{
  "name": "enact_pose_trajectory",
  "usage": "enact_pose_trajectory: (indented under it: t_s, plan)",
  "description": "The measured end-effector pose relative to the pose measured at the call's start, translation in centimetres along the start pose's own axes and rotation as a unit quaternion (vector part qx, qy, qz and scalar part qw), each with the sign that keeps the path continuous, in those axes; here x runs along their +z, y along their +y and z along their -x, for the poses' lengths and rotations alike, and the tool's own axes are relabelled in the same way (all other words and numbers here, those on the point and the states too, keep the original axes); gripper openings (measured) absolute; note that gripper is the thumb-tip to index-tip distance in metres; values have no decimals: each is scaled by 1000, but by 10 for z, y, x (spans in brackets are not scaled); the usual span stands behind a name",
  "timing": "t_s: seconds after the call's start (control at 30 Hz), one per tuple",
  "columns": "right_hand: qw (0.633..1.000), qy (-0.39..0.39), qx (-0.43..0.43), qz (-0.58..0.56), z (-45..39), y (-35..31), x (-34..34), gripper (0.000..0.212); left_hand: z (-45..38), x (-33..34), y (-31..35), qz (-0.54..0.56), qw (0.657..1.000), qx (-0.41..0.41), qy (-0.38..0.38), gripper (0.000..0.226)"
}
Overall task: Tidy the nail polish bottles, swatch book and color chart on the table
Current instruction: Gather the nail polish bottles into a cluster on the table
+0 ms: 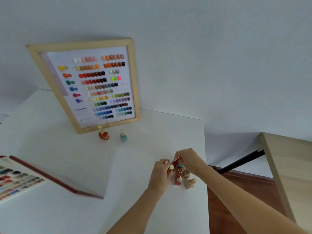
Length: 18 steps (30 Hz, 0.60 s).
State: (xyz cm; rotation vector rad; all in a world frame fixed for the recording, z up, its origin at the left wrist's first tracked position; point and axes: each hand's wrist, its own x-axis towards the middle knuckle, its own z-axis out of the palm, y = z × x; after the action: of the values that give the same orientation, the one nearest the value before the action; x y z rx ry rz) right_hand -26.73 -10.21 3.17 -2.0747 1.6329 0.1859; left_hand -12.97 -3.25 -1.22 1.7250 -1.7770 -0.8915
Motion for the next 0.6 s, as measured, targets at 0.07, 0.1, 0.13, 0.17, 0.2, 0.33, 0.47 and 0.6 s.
enact_pose_trajectory:
  t_s: [0.07,0.1,0.13,0.17,0.2,0.33,0.47,0.6]
  plan:
    - [1000,-13,-11,-8,1,2,0,29,-1,2,-1,2,1000,-3,3,14]
    - [1000,-19,-15,-14,1,2,0,31,-2,3,-2,8,1000,-6,2,14]
    - [999,-25,-17,-23,2,2,-1,33,-3,3,-3,10,1000,-9,1,16]
    - [999,-30,-17,-35,2,2,-3,36,-3,2,-3,11,1000,-11,-3,19]
    - [998,-36,-17,-46,2,1,-6,39,-3,1,-3,13,1000,-10,-9,24]
    - [998,-39,-34,-47,-3,-2,-23,42,-1,-8,-8,32,999,7,-31,41]
    - [995,-17,-47,-84,-17,-16,-45,33,0,-37,-17,76,996,27,-30,49]
    - [992,-3,-75,-97,-42,-46,-57,29,-13,-77,-28,143,983,-22,110,47]
